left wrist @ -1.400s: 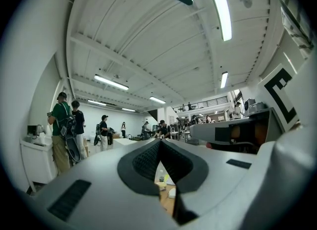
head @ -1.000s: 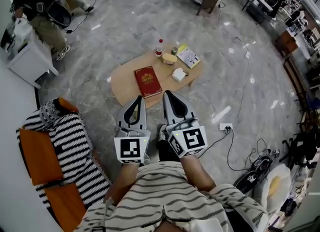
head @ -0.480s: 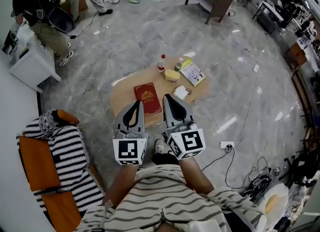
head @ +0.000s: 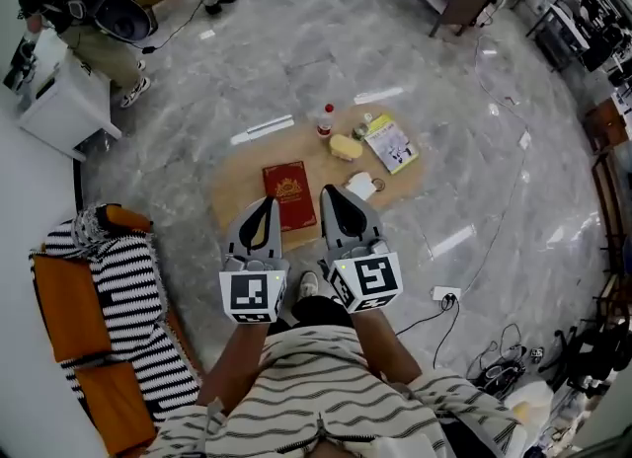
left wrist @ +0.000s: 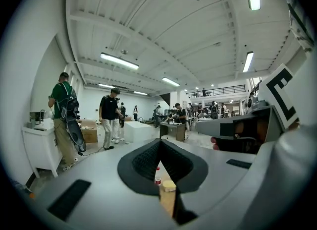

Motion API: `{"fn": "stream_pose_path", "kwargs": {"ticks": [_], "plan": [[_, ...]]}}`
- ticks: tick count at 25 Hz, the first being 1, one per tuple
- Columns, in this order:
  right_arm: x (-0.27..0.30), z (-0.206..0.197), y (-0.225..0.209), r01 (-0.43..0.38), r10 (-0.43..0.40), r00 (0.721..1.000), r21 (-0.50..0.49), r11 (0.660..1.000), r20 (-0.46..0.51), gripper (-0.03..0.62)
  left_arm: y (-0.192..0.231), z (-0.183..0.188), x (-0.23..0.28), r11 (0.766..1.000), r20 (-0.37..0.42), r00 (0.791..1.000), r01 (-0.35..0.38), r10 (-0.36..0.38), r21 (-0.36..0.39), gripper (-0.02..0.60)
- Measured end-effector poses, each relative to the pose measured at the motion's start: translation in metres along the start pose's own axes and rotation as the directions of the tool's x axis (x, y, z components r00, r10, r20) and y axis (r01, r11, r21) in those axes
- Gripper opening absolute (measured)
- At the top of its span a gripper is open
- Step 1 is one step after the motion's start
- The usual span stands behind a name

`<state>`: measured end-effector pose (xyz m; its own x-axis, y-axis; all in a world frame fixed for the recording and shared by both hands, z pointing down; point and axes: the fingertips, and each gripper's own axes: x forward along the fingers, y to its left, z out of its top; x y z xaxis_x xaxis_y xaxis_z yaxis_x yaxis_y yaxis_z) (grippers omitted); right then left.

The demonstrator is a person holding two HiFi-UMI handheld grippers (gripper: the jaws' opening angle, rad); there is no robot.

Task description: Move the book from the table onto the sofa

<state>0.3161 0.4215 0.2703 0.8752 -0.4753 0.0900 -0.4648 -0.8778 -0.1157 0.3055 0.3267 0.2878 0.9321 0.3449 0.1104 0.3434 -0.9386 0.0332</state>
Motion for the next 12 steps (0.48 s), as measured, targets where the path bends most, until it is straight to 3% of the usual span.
{"fn": "stream_pose_path", "kwargs": {"ticks": [12], "plan": [[0.055, -0.087, -0.03, 0.017, -0.001, 0.983, 0.084, 0.996, -0.186, 0.014, 0.034, -0.082, 0.04, 0.995, -0.176, 0.984, -0.048, 0.033, -0.083, 0.006]]}}
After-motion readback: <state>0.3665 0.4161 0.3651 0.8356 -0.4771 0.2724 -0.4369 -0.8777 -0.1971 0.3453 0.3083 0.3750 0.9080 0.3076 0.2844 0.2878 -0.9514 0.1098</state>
